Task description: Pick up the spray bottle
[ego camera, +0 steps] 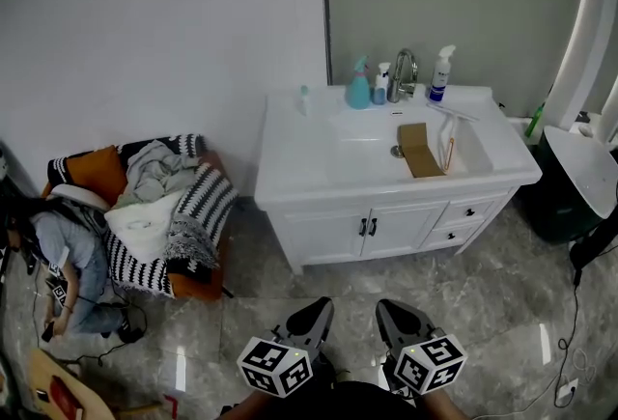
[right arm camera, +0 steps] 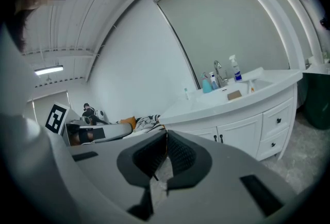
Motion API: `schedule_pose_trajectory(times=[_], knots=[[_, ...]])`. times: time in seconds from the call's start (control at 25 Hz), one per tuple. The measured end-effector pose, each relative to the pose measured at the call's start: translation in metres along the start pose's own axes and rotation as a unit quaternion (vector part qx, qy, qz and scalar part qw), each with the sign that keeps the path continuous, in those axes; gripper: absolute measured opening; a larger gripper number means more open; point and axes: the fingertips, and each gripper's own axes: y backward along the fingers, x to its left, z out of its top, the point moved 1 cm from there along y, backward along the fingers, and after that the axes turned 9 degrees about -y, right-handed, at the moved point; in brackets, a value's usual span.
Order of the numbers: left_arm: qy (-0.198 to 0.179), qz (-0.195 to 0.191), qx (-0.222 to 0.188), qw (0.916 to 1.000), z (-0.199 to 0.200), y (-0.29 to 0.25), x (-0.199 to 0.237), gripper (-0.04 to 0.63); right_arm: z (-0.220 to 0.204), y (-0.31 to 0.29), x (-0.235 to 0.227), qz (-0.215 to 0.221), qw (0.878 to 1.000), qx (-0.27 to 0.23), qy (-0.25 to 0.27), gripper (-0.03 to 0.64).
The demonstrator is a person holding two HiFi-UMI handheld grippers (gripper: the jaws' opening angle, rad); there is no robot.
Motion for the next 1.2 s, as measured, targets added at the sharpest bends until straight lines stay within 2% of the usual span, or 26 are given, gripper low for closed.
schedule_pose_trajectory(times=[0.12,0.48,0.76,1.2], knots=[[-0.005,0.006,-0.004,1.0000,0.006,-0.007,0.003,0.020,0.008,-0.001,-0.004,-0.004,1.000,-0.004,0.000,0.008],[-0.007,-0.019,0.005,0.9998,0.015,-0.039,0.017,0.020,0.021,-0.015,-0.022,-0.030,0.999,-0.015,-0.011,0.008],[0.004,-0.022,0.000,0.9997,0.026,-0.061,0.040,0.020,0.031,-0.042,-0.030,-0.035,0.999,-0.012,-0.016,0.008],[0.015,-0.028,0.024,0.9992,0.038,-0.105,0.083,0.020,0.057,-0.100,-0.048,-0.038,0.999,0.004,-0.019,0.008]])
